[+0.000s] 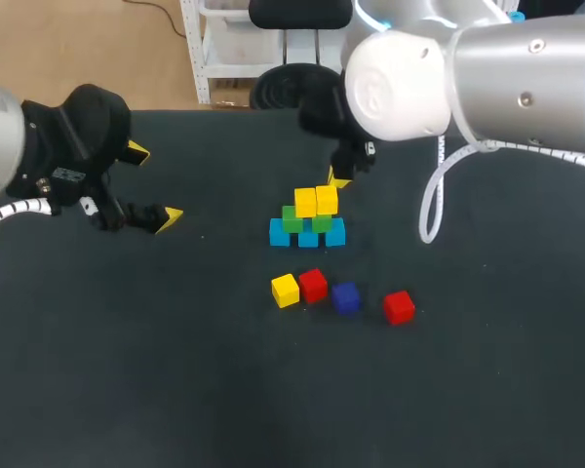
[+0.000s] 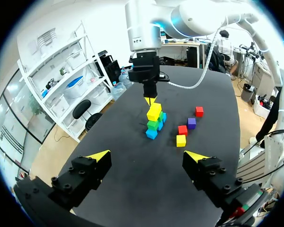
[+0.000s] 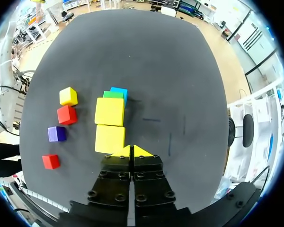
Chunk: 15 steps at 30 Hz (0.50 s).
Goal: Place the blue cubes, place green cubes on the blue cubes, place the yellow cubes on the green cubes, then place the red cubes on the yellow cubes, and place purple cube on the red cubes.
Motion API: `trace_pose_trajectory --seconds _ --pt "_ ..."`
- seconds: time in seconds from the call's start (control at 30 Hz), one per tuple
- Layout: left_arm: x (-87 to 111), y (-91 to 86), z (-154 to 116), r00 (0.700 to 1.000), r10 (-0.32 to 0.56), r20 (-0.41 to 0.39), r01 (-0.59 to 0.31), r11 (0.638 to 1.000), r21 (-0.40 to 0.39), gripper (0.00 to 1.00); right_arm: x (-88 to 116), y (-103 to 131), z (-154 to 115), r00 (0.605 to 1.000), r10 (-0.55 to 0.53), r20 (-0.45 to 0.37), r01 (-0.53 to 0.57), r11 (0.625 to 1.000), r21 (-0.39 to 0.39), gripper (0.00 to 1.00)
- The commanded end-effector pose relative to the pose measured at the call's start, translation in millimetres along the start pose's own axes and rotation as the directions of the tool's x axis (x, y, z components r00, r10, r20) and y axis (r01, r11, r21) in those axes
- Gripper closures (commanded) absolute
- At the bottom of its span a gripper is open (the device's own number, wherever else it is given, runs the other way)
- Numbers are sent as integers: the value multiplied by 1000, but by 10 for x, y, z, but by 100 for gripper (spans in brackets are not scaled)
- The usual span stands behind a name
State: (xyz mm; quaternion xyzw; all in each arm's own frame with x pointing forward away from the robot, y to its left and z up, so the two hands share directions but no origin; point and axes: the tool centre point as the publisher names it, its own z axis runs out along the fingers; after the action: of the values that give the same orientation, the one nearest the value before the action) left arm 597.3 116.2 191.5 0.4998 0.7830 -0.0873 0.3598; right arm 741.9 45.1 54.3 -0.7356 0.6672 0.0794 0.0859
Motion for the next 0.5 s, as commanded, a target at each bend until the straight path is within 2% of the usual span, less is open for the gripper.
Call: trace_pose_trajectory --seconds 0.03,0.5 --pt "11 9 1 1000 2 4 -2 1000 2 0 -14 3 5 1000 -2 1 2 1000 1 100" --pt "11 9 1 1000 2 4 -2 1000 2 0 -30 15 9 1000 -7 0 7 1000 -1 100"
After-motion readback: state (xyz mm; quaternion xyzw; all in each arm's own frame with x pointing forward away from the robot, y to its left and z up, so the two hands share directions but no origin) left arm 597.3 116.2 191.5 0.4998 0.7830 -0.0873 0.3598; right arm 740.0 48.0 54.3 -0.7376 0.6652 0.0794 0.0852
